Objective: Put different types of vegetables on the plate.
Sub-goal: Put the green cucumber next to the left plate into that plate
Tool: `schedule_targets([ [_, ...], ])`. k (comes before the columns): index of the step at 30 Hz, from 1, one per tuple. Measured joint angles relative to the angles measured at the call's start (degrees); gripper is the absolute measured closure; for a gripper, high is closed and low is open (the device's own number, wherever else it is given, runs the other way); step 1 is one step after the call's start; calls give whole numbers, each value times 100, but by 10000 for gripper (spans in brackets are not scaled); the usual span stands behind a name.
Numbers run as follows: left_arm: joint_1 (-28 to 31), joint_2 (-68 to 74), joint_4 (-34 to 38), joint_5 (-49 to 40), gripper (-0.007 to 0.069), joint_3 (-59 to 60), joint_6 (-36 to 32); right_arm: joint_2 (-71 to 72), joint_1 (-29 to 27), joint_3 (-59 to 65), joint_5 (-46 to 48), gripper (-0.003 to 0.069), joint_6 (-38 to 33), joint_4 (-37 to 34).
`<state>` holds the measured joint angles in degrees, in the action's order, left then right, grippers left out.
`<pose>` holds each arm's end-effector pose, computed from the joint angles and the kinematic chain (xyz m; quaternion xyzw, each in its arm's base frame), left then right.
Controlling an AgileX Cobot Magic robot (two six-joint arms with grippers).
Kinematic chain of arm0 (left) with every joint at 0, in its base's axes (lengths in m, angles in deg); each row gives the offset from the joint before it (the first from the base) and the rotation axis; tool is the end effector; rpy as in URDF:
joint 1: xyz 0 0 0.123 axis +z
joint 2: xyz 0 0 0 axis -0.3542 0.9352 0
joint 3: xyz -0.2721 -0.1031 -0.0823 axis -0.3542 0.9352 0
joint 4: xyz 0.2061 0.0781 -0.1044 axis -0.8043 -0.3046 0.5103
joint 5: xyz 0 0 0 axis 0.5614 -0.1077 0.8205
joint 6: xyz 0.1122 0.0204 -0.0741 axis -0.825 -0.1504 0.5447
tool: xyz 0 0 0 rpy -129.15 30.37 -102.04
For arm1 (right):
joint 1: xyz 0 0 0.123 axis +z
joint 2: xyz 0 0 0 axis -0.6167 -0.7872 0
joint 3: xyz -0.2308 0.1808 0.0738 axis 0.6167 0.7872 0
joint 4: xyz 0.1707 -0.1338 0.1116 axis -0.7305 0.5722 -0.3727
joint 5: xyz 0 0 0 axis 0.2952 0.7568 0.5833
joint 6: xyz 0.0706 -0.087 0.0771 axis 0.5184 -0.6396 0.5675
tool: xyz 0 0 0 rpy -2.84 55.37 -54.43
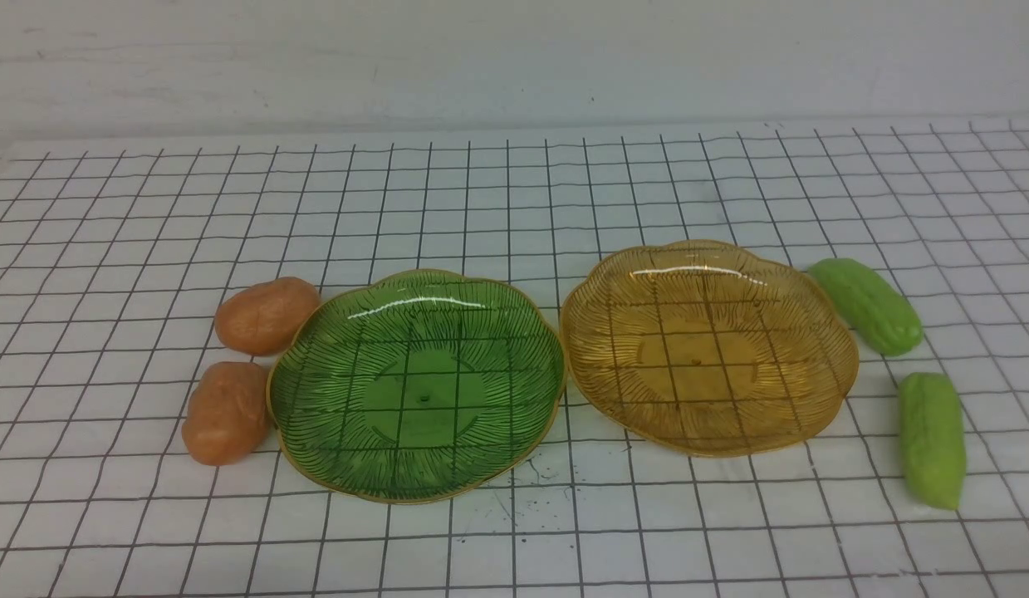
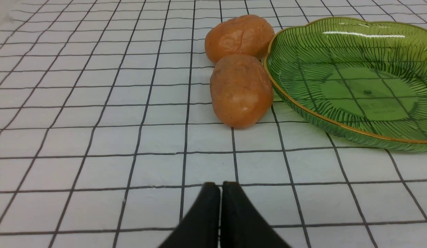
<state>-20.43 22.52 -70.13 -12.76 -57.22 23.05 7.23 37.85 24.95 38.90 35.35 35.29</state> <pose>0.0697 -0.0018 0.1563 0.0013 0.8083 -0.0056 0.5887 0.0699 0.0029 0.1582 -0.0640 0.8048 -0.0344 0.5890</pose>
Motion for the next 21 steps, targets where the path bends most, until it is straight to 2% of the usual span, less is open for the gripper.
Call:
schedule_targets([
  [16, 0, 0, 119, 0, 632, 0, 103, 0, 0, 0, -5, 643, 78, -135],
  [17, 0, 0, 563, 0, 632, 0, 356, 0, 0, 0, -26, 643, 316, -679],
  [18, 0, 0, 563, 0, 632, 0, 356, 0, 0, 0, -25, 643, 358, -679],
  [19, 0, 0, 1255, -6, 632, 0, 841, 0, 0, 18, -58, 643, 695, -1423],
  [21, 0, 0, 2102, -23, 632, 6, 1338, 0, 0, 31, -89, 643, 1172, -2373],
])
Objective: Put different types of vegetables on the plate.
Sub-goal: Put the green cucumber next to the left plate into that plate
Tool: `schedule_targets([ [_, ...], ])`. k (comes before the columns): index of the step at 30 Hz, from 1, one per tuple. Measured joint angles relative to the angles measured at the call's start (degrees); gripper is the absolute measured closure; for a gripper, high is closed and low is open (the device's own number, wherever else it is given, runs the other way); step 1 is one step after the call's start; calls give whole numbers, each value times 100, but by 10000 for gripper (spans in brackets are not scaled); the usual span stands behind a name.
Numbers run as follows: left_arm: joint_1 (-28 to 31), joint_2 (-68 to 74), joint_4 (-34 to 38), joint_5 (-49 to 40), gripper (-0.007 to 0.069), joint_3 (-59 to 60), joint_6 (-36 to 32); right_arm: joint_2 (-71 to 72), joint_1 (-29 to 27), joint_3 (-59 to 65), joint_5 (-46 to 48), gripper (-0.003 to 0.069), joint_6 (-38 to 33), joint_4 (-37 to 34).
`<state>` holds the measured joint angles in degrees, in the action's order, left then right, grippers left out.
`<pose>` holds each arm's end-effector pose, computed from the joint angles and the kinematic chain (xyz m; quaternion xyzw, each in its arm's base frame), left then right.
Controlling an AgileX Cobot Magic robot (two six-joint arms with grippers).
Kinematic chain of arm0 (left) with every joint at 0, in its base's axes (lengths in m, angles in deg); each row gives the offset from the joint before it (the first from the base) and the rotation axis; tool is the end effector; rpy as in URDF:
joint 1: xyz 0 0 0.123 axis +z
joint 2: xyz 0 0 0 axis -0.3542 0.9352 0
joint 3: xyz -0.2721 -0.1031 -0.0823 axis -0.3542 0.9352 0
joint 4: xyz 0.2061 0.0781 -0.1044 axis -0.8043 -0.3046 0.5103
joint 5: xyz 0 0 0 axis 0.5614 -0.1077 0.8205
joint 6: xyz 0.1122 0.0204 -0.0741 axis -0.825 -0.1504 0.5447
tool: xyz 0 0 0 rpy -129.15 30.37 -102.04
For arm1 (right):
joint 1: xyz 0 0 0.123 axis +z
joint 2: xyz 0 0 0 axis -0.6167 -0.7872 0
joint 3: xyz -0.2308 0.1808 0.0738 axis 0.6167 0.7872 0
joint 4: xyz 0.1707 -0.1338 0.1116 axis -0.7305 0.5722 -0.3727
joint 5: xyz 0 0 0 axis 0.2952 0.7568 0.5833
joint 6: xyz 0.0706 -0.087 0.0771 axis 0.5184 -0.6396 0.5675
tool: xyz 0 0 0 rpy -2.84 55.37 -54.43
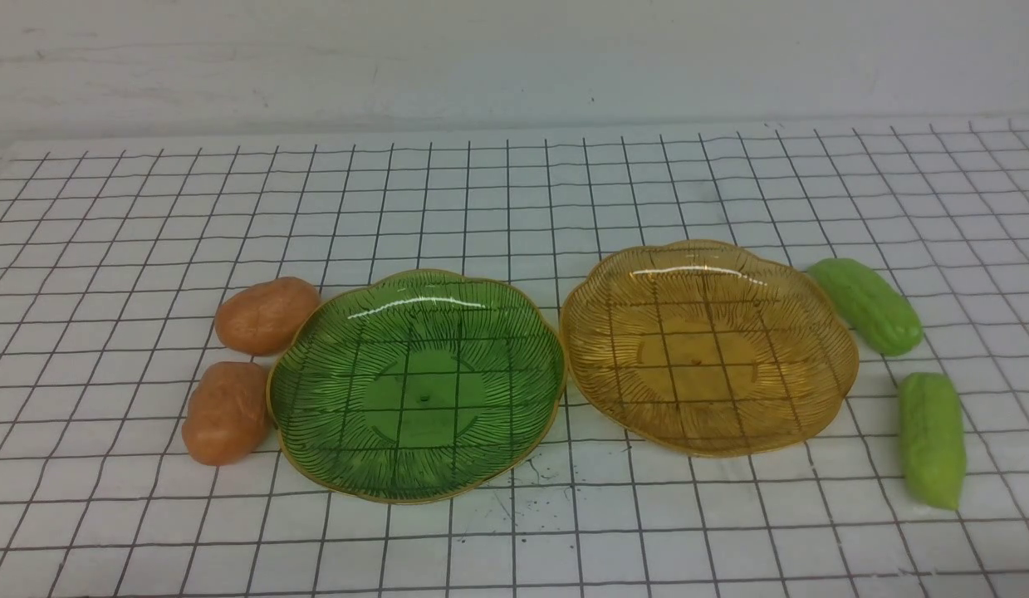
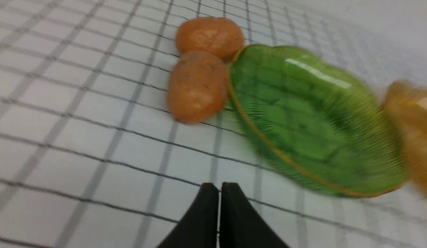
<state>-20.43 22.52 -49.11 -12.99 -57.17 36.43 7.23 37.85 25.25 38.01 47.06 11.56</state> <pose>0.0694 -0.0200 0.1596 -0.1871 0.7780 -0.2266 0.5553 0.0703 0.0221 0.1636 0.1289 0.7815 0.1983 0.5774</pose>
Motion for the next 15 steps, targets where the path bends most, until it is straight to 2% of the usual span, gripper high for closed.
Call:
schedule_targets([
  [1, 0, 0, 109, 1, 632, 0, 61, 0, 0, 7, 1, 643, 95, -207],
  [2, 0, 0, 1154, 1, 632, 0, 576, 0, 0, 7, -37, 643, 342, -952],
  [3, 0, 0, 1596, 1, 632, 0, 735, 0, 0, 7, -79, 643, 447, -1343],
  [6, 0, 0, 2551, 11, 632, 0, 910, 0, 0, 1, -129, 643, 541, -1978],
  [11, 0, 0, 3056, 302, 632, 0, 772, 0, 0, -5, -128, 643, 287, -2245],
  [15, 0, 0, 3218, 37, 632, -428, 20, 0, 0, -599, 52, 643, -378, -2146],
])
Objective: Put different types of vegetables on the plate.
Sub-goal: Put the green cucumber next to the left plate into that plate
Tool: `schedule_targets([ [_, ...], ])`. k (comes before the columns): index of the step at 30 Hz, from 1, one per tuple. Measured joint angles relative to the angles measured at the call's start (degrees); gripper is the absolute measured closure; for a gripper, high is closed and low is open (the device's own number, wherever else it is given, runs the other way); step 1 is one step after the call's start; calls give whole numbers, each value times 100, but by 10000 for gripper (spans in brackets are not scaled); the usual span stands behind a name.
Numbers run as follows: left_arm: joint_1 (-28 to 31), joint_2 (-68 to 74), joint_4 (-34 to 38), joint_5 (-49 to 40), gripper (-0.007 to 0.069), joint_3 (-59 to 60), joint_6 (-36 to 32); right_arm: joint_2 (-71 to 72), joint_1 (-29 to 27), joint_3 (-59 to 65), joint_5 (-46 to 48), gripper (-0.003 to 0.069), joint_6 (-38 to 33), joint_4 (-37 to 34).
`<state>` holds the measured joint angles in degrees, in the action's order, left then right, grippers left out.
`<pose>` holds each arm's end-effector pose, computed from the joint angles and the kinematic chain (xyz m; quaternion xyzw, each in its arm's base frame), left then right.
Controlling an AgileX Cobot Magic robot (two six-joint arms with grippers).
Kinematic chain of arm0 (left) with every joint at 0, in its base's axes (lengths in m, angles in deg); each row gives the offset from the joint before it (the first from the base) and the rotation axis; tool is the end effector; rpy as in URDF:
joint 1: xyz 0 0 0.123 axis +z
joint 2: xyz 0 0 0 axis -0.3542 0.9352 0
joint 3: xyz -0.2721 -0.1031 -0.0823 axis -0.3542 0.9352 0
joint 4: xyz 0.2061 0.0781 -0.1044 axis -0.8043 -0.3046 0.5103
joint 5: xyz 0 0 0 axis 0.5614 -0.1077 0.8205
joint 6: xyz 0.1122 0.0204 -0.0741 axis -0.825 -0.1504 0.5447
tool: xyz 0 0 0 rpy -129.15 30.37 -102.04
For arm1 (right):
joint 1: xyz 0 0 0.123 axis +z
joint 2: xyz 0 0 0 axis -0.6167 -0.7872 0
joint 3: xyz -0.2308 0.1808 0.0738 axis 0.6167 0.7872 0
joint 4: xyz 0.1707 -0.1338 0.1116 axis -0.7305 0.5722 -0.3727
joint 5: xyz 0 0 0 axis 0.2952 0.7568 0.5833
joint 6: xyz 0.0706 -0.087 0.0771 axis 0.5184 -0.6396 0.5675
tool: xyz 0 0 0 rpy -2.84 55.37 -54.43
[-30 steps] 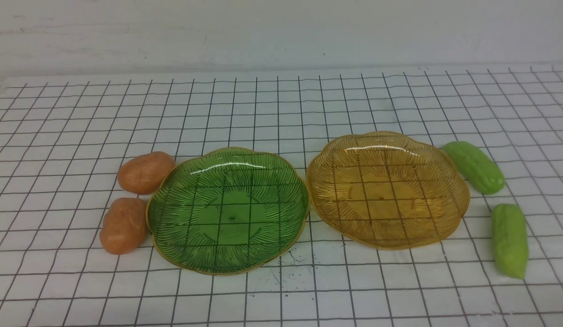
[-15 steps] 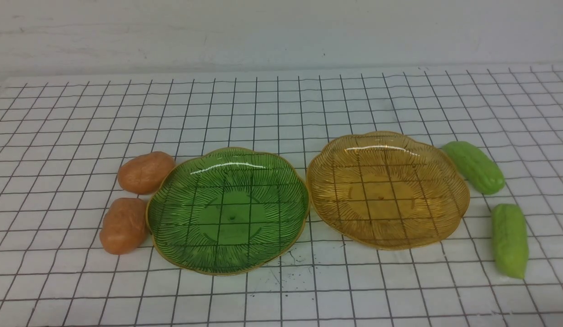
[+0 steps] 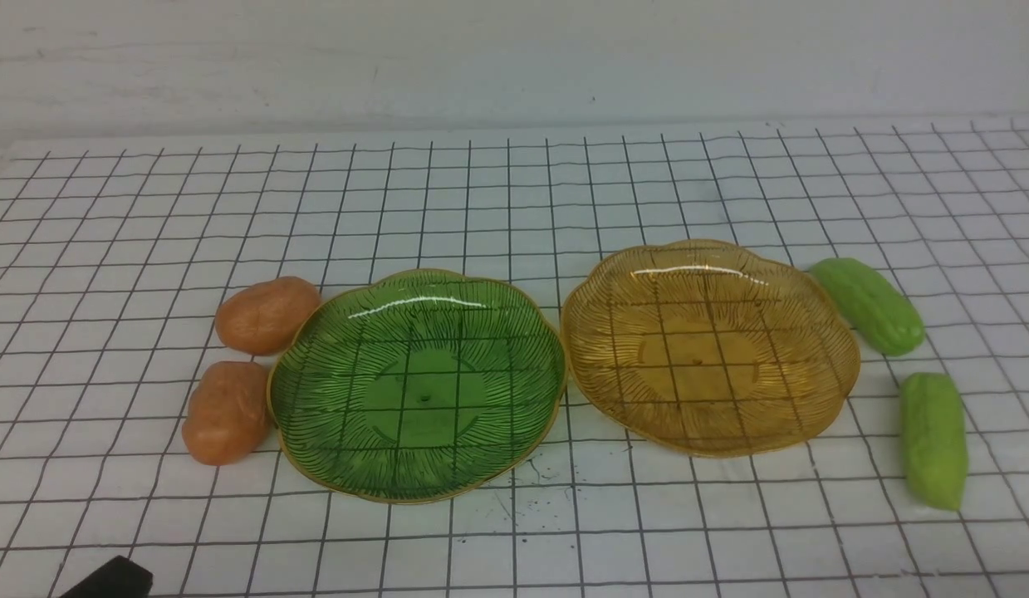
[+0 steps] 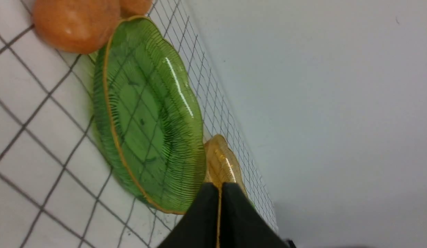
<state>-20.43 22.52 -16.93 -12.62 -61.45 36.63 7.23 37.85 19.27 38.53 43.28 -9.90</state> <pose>0.0660 -0.0413 0.2056 -0.3034 0.6670 -0.4555 0.5055 0.0656 0.0373 0.2124 0.1804 0.7120 0.3401 0.5873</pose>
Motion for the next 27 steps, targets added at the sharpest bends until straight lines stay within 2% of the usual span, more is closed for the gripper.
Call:
schedule_targets([
  [4, 0, 123, 20, -336, 632, -667, -682, -232, 0, -840, 109, 643, -352, 418],
  [5, 0, 509, -66, -734, 632, -1159, -1178, -684, 0, -1290, 392, 643, -452, 834],
  [6, 0, 775, -164, -990, 632, -1368, -1392, -1004, 0, -1581, 717, 643, -476, 1147],
  [10, 0, 2049, -905, -2074, 632, -1946, -1916, -2471, 0, -2200, 1961, 643, -384, 2066],
  [12, 0, 2696, -1293, -2605, 632, -2135, -2059, -3283, 0, -2491, 2461, 643, -167, 2521],
  [15, 0, 3547, -1796, -3036, 632, -2336, -2266, -4307, 0, -2853, 2690, 642, 256, 3135],
  [18, 0, 4379, -2224, -3190, 632, -2503, -2393, -5124, 0, -3230, 2700, 636, 616, 3602],
  [21, 0, 4853, -2350, -3202, 632, -2581, -2431, -5877, 0, -3676, 2680, 617, 953, 3950],
  [23, 0, 5104, -2365, -3196, 632, -2609, -2466, -6412, 0, -4017, 2649, 586, 978, 4015],
  [27, 0, 5266, -2370, -3196, 632, -2609, -2576, -7095, 0, -4411, 2625, 518, 584, 4112],
])
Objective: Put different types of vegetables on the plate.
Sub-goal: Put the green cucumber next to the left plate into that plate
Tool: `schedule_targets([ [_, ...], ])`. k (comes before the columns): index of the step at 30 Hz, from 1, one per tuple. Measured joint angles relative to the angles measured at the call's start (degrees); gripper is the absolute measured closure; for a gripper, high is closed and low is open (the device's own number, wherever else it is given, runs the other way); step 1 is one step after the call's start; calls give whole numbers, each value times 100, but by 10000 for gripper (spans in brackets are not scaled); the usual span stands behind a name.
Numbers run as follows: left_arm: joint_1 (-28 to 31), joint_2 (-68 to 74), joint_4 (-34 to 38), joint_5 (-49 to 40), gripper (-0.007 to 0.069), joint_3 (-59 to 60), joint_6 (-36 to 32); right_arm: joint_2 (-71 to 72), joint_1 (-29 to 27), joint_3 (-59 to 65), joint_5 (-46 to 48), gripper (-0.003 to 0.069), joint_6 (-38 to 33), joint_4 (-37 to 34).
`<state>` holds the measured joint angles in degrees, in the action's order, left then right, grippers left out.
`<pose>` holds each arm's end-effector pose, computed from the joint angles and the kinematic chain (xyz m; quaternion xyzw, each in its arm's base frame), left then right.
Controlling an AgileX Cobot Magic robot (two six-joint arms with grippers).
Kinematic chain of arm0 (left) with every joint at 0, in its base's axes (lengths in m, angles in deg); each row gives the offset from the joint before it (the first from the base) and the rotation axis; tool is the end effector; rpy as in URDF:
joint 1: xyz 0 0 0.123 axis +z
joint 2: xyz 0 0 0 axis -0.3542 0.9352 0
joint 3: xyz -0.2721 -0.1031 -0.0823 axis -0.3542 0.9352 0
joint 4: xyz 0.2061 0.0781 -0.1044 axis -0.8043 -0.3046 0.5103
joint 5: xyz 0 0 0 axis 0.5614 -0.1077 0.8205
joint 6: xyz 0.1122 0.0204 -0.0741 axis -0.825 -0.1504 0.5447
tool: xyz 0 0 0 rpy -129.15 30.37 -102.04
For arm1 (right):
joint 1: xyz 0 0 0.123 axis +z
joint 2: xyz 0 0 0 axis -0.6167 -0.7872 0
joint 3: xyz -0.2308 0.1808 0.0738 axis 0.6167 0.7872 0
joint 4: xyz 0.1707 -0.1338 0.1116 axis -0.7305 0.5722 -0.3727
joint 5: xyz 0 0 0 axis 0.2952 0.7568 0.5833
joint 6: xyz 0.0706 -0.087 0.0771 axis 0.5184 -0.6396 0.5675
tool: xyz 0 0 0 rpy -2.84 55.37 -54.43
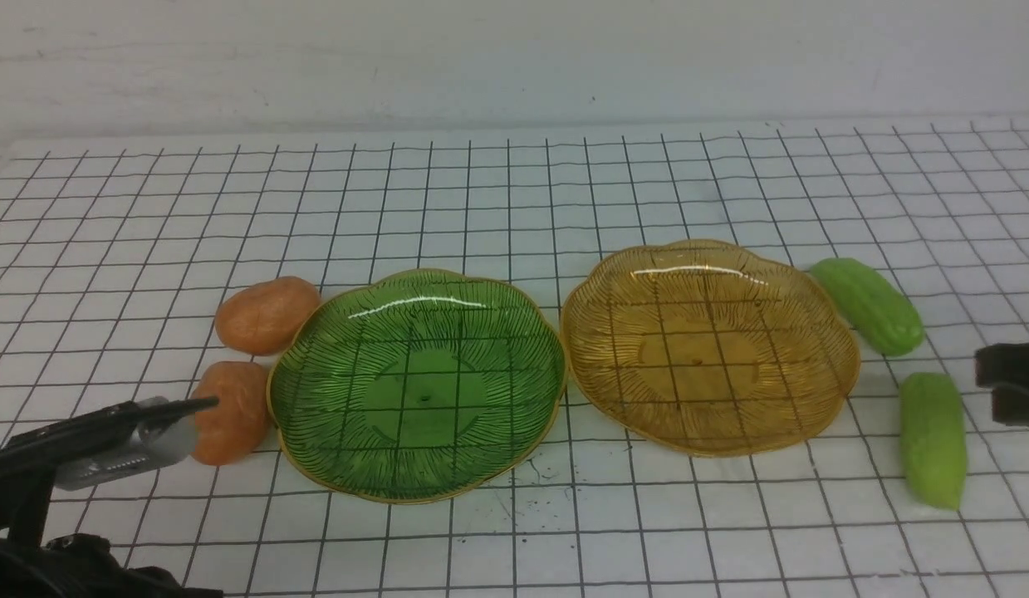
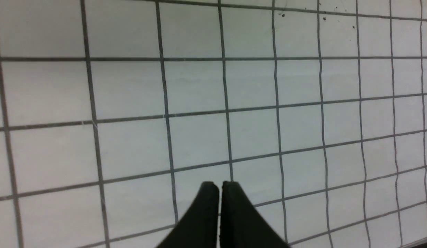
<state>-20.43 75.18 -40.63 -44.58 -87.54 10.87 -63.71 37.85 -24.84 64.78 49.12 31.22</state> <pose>0.1311 -0.0573 0.2148 -0.0098 0.9579 -0.2234 0.1799 0.2334 0.0125 0.2471 0.0526 0.9728 0.0620 0.2171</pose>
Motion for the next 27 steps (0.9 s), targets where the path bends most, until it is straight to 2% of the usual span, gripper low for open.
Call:
schedule_targets([
  [3, 0, 6, 0, 27, 631, 0, -14, -792, 0, -347, 5, 396, -272, 53],
  [7, 0, 6, 0, 135, 631, 0, -14, -1537, 0, -604, -63, 230, -206, 103],
  [9, 0, 6, 0, 143, 631, 0, -14, -1706, 0, -638, -112, 193, -140, 147],
  [10, 0, 6, 0, 148, 631, 0, -14, -1951, 0, -651, -238, 145, -79, 232],
  [13, 0, 6, 0, 148, 631, 0, -14, -2337, 0, -659, -396, 97, 40, 449],
  [20, 0, 6, 0, 148, 631, 0, -14, -2926, 0, -667, -544, 103, 368, 897],
  [22, 0, 6, 0, 148, 631, 0, -14, -2961, 0, -667, -549, 163, 369, 915],
  [23, 0, 6, 0, 148, 631, 0, -14, -2967, 0, -672, -549, 163, 369, 915],
  [24, 0, 6, 0, 148, 631, 0, -14, -2966, 0, -672, -549, 209, 369, 915],
  [25, 0, 6, 0, 148, 631, 0, -14, -2971, 0, -684, -549, 286, 361, 915],
  [27, 0, 6, 0, 148, 631, 0, -20, -2971, 0, -698, -503, 291, 350, 922],
])
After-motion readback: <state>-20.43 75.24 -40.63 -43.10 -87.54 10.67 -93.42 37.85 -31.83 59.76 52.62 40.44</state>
